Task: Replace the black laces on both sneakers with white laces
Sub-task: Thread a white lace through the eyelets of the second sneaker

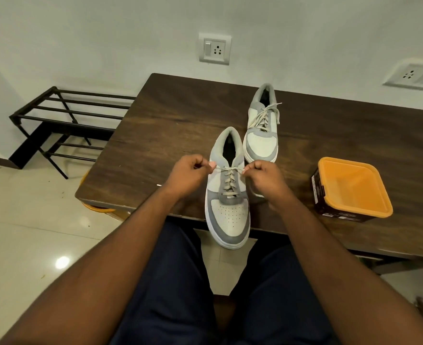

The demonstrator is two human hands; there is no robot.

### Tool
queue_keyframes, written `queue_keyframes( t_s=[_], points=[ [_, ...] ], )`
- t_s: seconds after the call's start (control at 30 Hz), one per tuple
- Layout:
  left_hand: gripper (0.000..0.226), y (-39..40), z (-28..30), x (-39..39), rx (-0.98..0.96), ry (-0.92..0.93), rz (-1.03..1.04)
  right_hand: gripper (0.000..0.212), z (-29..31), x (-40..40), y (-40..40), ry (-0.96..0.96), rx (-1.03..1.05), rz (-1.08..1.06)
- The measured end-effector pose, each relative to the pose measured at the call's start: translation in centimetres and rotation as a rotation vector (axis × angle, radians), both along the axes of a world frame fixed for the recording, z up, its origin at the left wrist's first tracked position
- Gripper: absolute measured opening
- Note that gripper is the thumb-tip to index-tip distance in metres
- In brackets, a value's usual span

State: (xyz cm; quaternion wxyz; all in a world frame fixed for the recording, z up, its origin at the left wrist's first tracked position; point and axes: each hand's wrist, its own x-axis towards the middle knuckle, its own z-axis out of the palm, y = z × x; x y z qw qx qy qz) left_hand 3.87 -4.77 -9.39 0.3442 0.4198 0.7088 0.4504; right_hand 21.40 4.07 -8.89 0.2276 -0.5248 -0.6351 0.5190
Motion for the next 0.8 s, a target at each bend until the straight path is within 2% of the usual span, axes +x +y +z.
queue_keyframes(
  t_s=[0.07, 0.1, 0.13, 0.23, 0.3, 0.4, 0.6, 0.8],
  points=[
    [0.027, 0.1, 0.9, 0.5, 0.073, -0.382, -0.003, 0.012, 1.1, 0.1, 0.0, 0.165, -0.176, -0.029],
    [0.031, 0.3, 1.1, 0.7, 0.102, -0.486, -0.002, 0.016, 1.5, 0.1, -0.1, 0.214, -0.201, -0.024],
    [0.033, 0.4, 1.3, 1.0, 0.128, -0.557, -0.001, 0.017, 2.0, 0.0, -0.3, 0.268, -0.215, -0.013],
    [0.02, 0.9, 1.4, 1.9, 0.194, -0.712, 0.026, 0.012, 3.0, -0.7, -0.9, 0.486, -0.263, -0.003],
    [0.018, 1.1, 1.7, 2.2, 0.224, -0.767, 0.044, 0.013, 3.5, -1.1, -1.0, 0.617, -0.286, 0.005],
    [0.013, 1.3, 2.2, 2.8, 0.261, -0.754, 0.062, 0.016, 3.3, -1.8, -1.0, 0.679, -0.232, 0.016],
    [0.029, 1.6, 1.4, 2.9, 0.245, -0.442, 0.025, 0.012, 2.3, -2.8, -0.5, 0.55, -0.044, -0.042],
    [0.022, 2.1, 0.9, 2.7, 0.249, -0.284, 0.093, 0.026, 2.0, -2.3, -0.3, 0.443, 0.073, 0.052]
  ],
)
